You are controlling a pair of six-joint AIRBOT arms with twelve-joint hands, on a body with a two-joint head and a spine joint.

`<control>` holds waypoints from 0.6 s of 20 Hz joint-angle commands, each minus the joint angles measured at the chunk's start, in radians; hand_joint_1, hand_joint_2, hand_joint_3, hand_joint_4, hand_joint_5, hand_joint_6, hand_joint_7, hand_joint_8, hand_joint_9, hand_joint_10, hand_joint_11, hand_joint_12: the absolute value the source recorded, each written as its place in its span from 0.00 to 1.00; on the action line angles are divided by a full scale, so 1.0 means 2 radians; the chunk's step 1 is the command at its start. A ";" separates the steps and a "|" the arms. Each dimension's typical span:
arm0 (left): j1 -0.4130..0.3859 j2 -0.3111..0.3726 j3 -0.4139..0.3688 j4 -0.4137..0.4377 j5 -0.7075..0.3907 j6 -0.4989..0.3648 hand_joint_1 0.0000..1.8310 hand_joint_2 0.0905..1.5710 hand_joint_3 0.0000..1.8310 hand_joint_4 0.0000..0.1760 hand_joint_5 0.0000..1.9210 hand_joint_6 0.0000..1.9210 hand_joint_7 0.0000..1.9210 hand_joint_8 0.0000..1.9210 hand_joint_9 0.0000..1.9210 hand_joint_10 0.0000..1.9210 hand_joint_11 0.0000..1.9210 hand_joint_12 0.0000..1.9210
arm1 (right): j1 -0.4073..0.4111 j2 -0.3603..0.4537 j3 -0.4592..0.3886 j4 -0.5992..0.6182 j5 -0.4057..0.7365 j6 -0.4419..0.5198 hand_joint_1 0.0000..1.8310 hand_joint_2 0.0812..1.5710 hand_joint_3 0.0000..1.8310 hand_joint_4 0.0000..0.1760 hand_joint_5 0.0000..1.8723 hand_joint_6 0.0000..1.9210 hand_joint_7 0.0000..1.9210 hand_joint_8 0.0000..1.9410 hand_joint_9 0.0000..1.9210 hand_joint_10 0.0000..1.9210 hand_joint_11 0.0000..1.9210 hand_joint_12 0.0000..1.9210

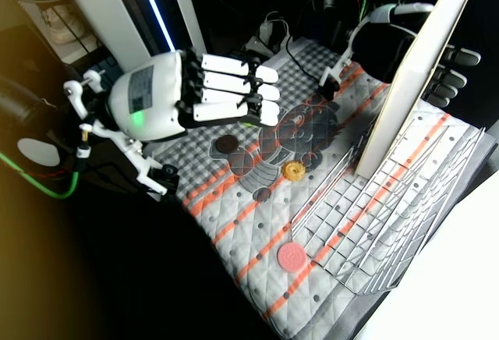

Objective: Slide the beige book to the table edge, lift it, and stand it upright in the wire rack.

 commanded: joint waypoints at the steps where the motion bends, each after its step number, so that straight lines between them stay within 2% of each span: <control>1: 0.001 0.007 0.001 0.016 -0.067 -0.004 0.00 0.73 0.00 0.88 0.00 0.00 0.00 0.00 0.00 0.00 0.00 0.00 | 0.006 -0.001 -0.002 0.015 0.059 0.001 0.24 0.92 0.00 0.00 0.39 0.00 0.39 0.00 0.38 0.00 0.13 0.45; 4: -0.005 0.005 0.007 0.013 -0.061 -0.002 0.00 0.73 0.00 0.79 0.00 0.00 0.00 0.00 0.00 0.00 0.00 0.00 | 0.006 0.000 -0.002 0.015 0.059 0.001 0.21 0.92 0.00 0.00 0.38 0.00 0.41 0.01 0.38 0.00 0.13 0.44; 5: -0.011 0.000 0.013 0.014 -0.053 -0.001 0.00 0.73 0.00 0.81 0.00 0.00 0.00 0.00 0.00 0.00 0.00 0.00 | 0.006 0.000 -0.001 0.015 0.059 0.001 0.21 0.92 0.00 0.00 0.38 0.00 0.42 0.01 0.38 0.00 0.13 0.44; 6: -0.017 -0.005 0.020 0.015 -0.043 -0.001 0.00 0.73 0.00 0.96 0.00 0.00 0.00 0.00 0.00 0.00 0.00 0.00 | 0.006 0.000 -0.001 0.015 0.059 0.001 0.20 0.92 0.00 0.00 0.38 0.00 0.43 0.00 0.38 0.00 0.13 0.40; 7: -0.022 -0.010 0.026 0.017 -0.034 -0.002 0.00 0.74 0.00 0.99 0.00 0.00 0.00 0.00 0.00 0.00 0.00 0.00 | 0.006 -0.001 0.000 0.015 0.059 0.001 0.20 0.92 0.00 0.00 0.38 0.00 0.42 0.00 0.37 0.00 0.12 0.39; 8: -0.027 -0.017 0.032 0.020 -0.025 -0.002 0.00 0.73 0.00 0.95 0.00 0.00 0.00 0.00 0.00 0.00 0.00 0.00 | 0.006 -0.002 0.001 0.015 0.059 0.001 0.22 0.92 0.00 0.00 0.38 0.00 0.41 0.00 0.38 0.00 0.13 0.40; 9: -0.029 -0.021 0.035 0.020 -0.021 -0.002 0.00 0.73 0.00 0.82 0.00 0.00 0.00 0.00 0.00 0.00 0.00 0.00 | 0.006 -0.002 0.002 0.015 0.059 0.001 0.22 0.92 0.00 0.00 0.38 0.00 0.41 0.00 0.38 0.00 0.12 0.43; 10: -0.030 -0.025 0.038 0.020 -0.018 -0.005 0.00 0.73 0.00 0.76 0.00 0.00 0.00 0.00 0.00 0.00 0.00 0.00 | 0.006 -0.003 0.002 0.015 0.059 0.001 0.22 0.92 0.00 0.00 0.39 0.00 0.43 0.01 0.40 0.01 0.14 0.44; 11: -0.032 -0.030 0.040 0.020 -0.017 -0.006 0.00 0.72 0.00 0.80 0.00 0.00 0.00 0.00 0.00 0.00 0.00 0.00 | 0.006 -0.003 0.003 0.015 0.059 0.001 0.22 0.91 0.00 0.00 0.39 0.00 0.38 0.00 0.36 0.00 0.12 0.43; 12: -0.034 -0.032 0.041 0.022 -0.015 -0.006 0.00 0.72 0.00 0.81 0.00 0.00 0.00 0.00 0.00 0.00 0.00 0.00 | 0.006 -0.004 0.004 0.015 0.059 0.001 0.22 0.92 0.00 0.00 0.39 0.00 0.39 0.01 0.37 0.01 0.13 0.44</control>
